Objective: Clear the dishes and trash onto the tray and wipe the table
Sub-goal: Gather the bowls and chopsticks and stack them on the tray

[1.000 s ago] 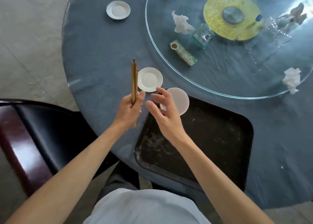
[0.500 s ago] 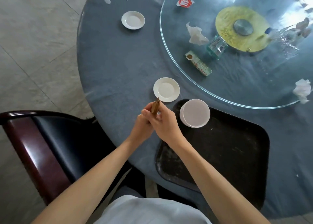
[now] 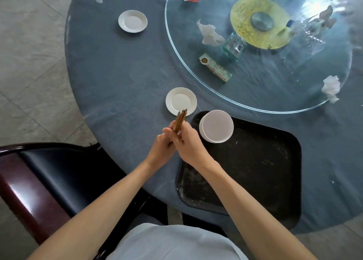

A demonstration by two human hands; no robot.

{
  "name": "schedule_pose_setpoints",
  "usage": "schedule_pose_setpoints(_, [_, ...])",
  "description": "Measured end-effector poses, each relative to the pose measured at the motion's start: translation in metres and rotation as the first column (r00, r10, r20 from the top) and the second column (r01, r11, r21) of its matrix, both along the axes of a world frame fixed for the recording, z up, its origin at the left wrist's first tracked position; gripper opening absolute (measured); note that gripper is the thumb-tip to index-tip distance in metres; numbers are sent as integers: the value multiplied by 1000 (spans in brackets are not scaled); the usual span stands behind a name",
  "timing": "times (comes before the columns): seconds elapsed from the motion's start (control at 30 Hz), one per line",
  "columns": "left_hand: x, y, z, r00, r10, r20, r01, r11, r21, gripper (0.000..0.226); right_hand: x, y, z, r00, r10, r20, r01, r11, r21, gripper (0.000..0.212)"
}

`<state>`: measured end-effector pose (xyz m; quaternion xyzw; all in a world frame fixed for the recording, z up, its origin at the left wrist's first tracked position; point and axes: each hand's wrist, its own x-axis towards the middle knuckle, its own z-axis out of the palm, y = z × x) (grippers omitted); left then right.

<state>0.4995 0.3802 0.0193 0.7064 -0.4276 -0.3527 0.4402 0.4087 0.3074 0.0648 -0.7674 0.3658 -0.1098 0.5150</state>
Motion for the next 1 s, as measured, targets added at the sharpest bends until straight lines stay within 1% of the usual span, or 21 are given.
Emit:
schedule_pose_setpoints(0.13, [-18, -15, 20, 999, -50, 22, 50, 999, 19, 9, -23, -16, 25, 989, -42, 145, 48, 998, -36, 13])
schedule_pose_setpoints(0.17, [-25, -21, 28, 998, -53, 23, 53, 998, 22, 12, -30, -21, 33, 984, -54, 171, 60, 998, -33, 13])
schedule_pose_setpoints(0.27, [-51, -35, 50, 995, -102, -16, 101, 993, -52, 15, -58, -38, 51, 971, -72, 226, 84, 996, -44, 15])
schedule_pose_setpoints(0.33, [-70, -41, 61, 988, -150, -43, 145, 983, -111, 27, -79, -52, 60, 955, -137, 264, 137, 990, 15, 19])
schedule_pose_setpoints(0.37, [-79, -43, 63, 983, -177, -50, 171, 979, -110, 26, -91, -57, 64, 941, -179, 288, 168, 984, 62, 21])
schedule_pose_setpoints(0.47, [-106, -44, 63, 958, -285, -38, 280, 955, -99, 10, -124, -70, 65, 913, -267, 309, 223, 960, 168, 19])
schedule_pose_setpoints(0.53, [-124, -45, 58, 941, -334, -44, 328, 938, -113, 9, -144, -75, 59, 916, -284, 282, 233, 951, 204, 18])
schedule_pose_setpoints(0.6, [-140, -50, 48, 927, -371, -53, 366, 927, -81, 11, -162, -79, 49, 928, -287, 236, 234, 945, 230, 20])
schedule_pose_setpoints(0.7, [-159, -58, 29, 906, -405, -127, 416, 907, 73, 11, -183, -82, 27, 939, -310, 152, 263, 928, 264, 16])
schedule_pose_setpoints(0.8, [-179, -60, 10, 888, -454, -73, 459, 870, 179, 8, -201, -81, 0, 939, -337, 61, 306, 905, 294, 14])
schedule_pose_setpoints(0.9, [-196, -63, -6, 903, -426, -55, 419, 844, 334, 16, -212, -78, -29, 913, -399, -80, 403, 860, 312, 20])
schedule_pose_setpoints(0.93, [-200, -64, -12, 904, -425, -49, 408, 822, 398, 19, -214, -77, -38, 897, -422, -135, 443, 842, 309, 22])
schedule_pose_setpoints(1.0, [-207, -63, -24, 910, -406, -85, 392, 773, 499, 24, -213, -74, -55, 864, -449, -229, 502, 809, 306, 24])
